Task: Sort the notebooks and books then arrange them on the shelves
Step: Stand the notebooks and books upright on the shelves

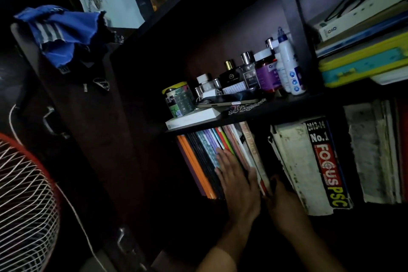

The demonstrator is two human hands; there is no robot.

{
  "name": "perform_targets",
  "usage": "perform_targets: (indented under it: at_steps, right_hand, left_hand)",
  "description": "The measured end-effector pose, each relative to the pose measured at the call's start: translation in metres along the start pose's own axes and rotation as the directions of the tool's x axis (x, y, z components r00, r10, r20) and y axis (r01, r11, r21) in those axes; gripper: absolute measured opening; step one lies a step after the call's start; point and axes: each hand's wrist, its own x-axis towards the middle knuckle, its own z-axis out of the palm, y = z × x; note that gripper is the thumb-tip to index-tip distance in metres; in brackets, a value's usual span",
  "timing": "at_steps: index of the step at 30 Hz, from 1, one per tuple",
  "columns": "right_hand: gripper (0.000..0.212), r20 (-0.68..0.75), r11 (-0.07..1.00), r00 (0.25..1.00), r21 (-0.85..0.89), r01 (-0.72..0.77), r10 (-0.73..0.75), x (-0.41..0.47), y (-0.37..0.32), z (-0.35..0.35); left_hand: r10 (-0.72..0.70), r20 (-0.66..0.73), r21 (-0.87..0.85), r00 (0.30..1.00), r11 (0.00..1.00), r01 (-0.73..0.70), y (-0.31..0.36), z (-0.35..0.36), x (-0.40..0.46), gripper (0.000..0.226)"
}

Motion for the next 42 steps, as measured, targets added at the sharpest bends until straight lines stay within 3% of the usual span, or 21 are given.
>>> perform_targets:
  at_steps: [3,6,12,15,19,20,22,24,27,32,35,39,42]
  right_hand:
    - [0.052,-0.005,0.997,1.0,-0.082,-0.002,0.002,0.0,-0.005,0.001]
    - [0.051,-0.016,0.996,1.0,-0.086,-0.01,0.009,0.001,-0.004,0.002]
    - [0.063,0.052,0.995,0.999,-0.099,0.005,0.0,0.001,-0.006,-0.001]
    - [0.062,0.056,0.994,0.998,-0.109,0.007,-0.001,0.0,-0.007,0.0]
    - [0.06,0.024,0.991,0.999,-0.134,0.029,-0.027,-0.003,-0.006,0.001]
    - [0.059,0.02,0.989,1.0,-0.148,0.025,-0.023,-0.003,-0.006,-0.001]
    - [0.059,0.028,0.989,1.0,-0.147,0.0,0.004,-0.004,-0.006,-0.004]
    - [0.064,0.044,0.991,0.999,-0.137,-0.012,0.019,-0.004,-0.008,-0.003]
    - [0.081,0.084,0.984,0.996,-0.175,-0.01,0.025,-0.003,-0.01,0.002]
    - [0.099,0.163,0.972,0.987,-0.231,0.038,0.0,-0.005,-0.005,0.005]
    - [0.097,0.141,0.961,0.99,-0.27,0.055,-0.017,-0.013,-0.01,0.001]
    - [0.086,0.106,0.985,0.983,-0.073,0.157,-0.149,-0.026,-0.013,-0.008]
    - [0.078,0.075,0.978,0.976,0.052,0.202,-0.206,-0.054,-0.017,-0.023]
  left_hand:
    - [-0.082,0.014,0.175,0.997,0.981,0.079,0.002,0.014,0.004,0.08]
    - [-0.039,-0.025,0.275,0.999,0.96,0.045,-0.006,0.02,0.002,0.081]
    - [0.01,-0.026,0.142,1.0,0.99,-0.006,-0.008,0.018,0.003,0.071]
    - [0.082,-0.025,0.121,0.996,0.99,-0.078,-0.008,0.016,0.003,0.069]
    - [0.068,-0.001,0.002,0.998,0.998,-0.068,-0.002,0.013,0.004,0.069]
    - [0.024,-0.03,-0.084,0.999,0.996,-0.026,-0.004,0.011,0.002,0.072]
    - [-0.205,-0.109,-0.228,0.973,0.958,0.176,-0.012,0.003,0.004,0.08]
    - [-0.457,-0.044,-0.291,0.888,0.856,0.426,-0.023,-0.005,0.01,0.091]
    - [-0.551,0.033,-0.217,0.834,0.811,0.544,-0.026,-0.005,0.019,0.096]
    - [-0.551,0.156,-0.155,0.819,0.806,0.572,-0.031,-0.015,0.025,0.119]
    - [-0.458,0.297,-0.204,0.838,0.827,0.524,-0.038,-0.027,0.014,0.115]
    - [-0.323,0.388,-0.253,0.863,0.863,0.437,-0.051,-0.058,0.001,0.103]
    - [-0.303,0.39,-0.299,0.87,0.851,0.431,-0.043,-0.081,-0.017,0.095]
